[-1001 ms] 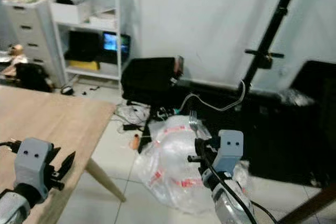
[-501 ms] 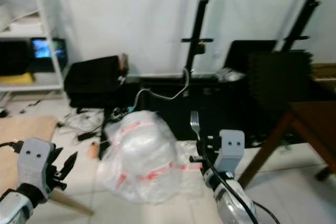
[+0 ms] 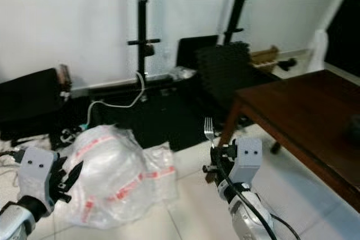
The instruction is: Setting the table
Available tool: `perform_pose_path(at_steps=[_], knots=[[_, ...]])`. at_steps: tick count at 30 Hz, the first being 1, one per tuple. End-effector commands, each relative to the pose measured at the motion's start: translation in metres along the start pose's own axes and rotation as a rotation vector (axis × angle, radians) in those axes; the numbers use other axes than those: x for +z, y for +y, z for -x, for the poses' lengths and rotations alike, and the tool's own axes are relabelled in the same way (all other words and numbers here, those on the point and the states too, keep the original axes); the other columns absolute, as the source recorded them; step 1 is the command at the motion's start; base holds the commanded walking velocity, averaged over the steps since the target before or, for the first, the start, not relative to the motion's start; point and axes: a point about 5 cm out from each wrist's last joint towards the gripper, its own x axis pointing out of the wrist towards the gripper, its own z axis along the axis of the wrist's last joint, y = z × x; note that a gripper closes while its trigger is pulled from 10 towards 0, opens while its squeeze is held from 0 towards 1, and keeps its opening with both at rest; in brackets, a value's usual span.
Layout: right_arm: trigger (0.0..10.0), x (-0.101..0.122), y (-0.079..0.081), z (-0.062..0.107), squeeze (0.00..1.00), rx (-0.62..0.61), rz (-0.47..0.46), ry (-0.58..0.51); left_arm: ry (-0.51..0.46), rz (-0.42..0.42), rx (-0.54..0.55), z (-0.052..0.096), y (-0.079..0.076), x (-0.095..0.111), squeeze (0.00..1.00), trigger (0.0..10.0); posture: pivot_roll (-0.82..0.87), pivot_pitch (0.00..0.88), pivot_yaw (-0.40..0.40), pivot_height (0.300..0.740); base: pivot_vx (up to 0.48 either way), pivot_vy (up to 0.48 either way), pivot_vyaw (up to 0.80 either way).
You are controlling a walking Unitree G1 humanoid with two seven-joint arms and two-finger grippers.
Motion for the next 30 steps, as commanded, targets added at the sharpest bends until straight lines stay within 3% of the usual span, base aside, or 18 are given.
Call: perform_pose_path(at_steps=[1, 30], knots=[[10.0, -0.0021, -0.0037, 0.0020, 0.00, -0.014, 0.013, 0.013, 0.022, -0.001, -0.007, 0.0014, -0.0024, -0.0052, 0.00, 10.0, 0.05, 0.160, 0.049, 0.740, 0.000, 0.000, -0.80], [10.0, -0.0026, -0.0059, 0.0031, 0.00, -0.029, 0.018, 0.018, 0.004, 0.019, -0.034, -0.0028, -0.0092, -0.0014, 0.00, 10.0, 0.04, 0.168, 0.050, 0.740, 0.000, 0.000, -0.80]])
